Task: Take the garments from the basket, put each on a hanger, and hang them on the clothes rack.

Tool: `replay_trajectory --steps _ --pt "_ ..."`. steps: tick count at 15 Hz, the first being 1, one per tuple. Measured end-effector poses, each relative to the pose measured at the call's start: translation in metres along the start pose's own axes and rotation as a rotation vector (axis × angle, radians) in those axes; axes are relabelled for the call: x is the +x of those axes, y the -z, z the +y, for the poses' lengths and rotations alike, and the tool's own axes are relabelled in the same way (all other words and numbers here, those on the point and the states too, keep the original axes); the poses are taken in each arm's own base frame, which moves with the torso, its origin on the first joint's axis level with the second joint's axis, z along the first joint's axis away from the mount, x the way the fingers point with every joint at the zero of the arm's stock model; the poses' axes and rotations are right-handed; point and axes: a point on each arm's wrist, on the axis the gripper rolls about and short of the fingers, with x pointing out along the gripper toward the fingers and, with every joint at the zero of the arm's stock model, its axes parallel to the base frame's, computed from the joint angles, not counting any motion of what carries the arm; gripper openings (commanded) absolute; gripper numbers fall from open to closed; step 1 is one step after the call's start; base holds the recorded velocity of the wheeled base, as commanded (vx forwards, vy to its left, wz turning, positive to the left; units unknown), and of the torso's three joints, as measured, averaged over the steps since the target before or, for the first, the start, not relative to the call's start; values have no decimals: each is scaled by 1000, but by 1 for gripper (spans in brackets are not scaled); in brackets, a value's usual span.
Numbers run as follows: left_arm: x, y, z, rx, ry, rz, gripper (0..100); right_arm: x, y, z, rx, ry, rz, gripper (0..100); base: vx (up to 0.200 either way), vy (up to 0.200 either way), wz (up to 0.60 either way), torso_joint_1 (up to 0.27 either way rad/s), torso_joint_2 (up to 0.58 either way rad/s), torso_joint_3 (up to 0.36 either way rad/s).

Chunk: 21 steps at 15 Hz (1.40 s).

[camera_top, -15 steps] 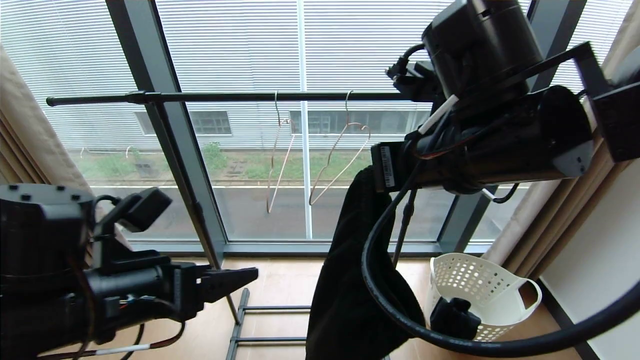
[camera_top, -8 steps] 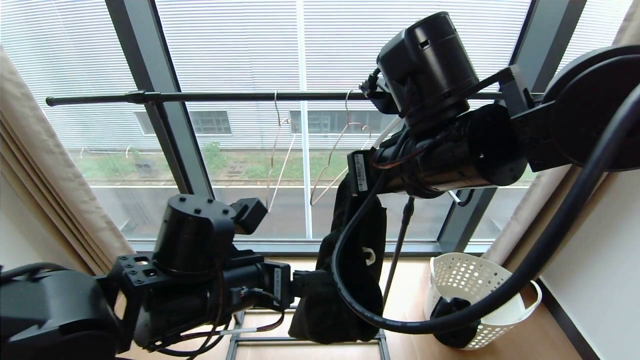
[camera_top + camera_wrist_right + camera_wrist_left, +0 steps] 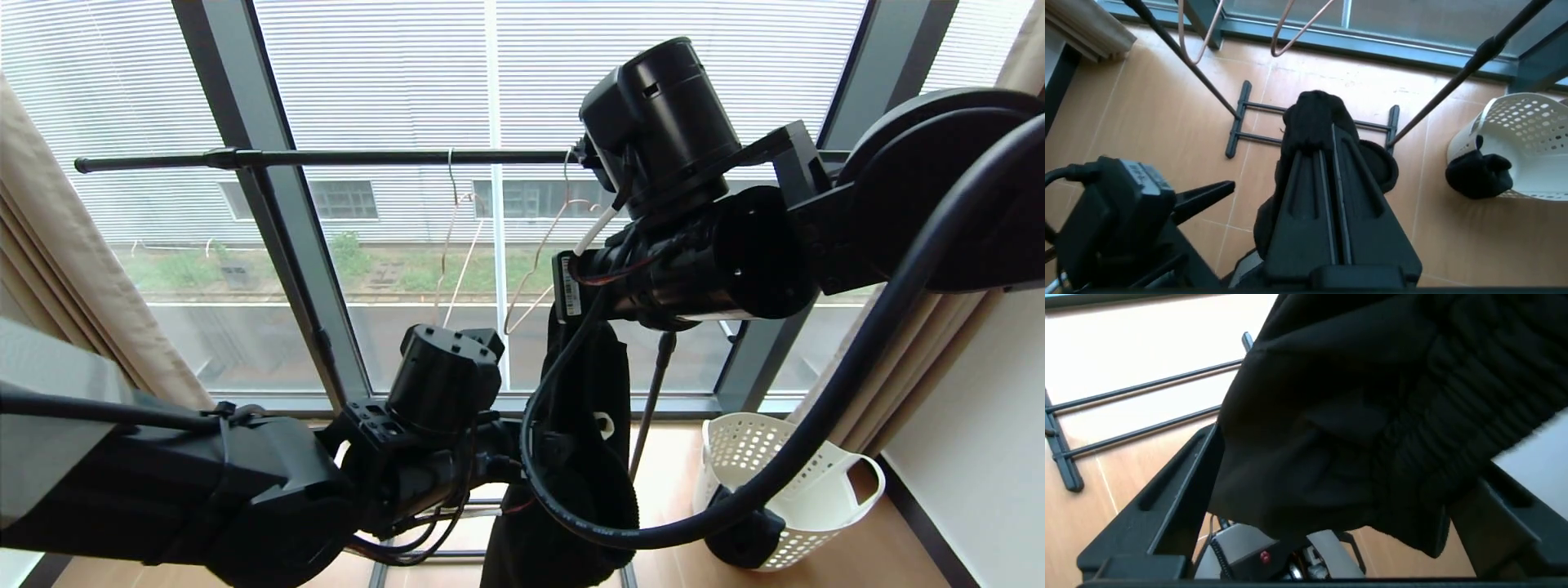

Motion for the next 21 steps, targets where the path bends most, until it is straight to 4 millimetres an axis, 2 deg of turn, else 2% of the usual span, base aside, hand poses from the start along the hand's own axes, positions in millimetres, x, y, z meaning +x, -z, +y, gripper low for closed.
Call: replay_trajectory --steps 3,5,11,14,15,18,21 --pt "19 2 -2 5 -34 7 100 -4 -2 -2 18 -3 -8 0 0 0 0 0 0 0" --pt "24 10 1 9 -59 31 100 -6 -6 -7 31 1 -19 0 0 0 0 0 0 0" --pt "26 29 11 21 -112 93 100 -11 -24 -31 93 31 -61 0 0 0 0 0 0 0" --pt "25 35 14 25 -131 106 100 -12 -34 -52 136 60 -77 0 0 0 0 0 0 0" --pt "24 38 16 28 -147 110 0 -10 -38 -61 153 67 -76 0 0 0 0 0 0 0" --pt "18 40 18 31 -176 97 0 -8 -44 -79 183 97 -81 0 0 0 0 0 0 0" --pt "1 33 17 30 -183 58 0 -6 -46 -88 201 120 -104 0 0 0 0 0 0 0"
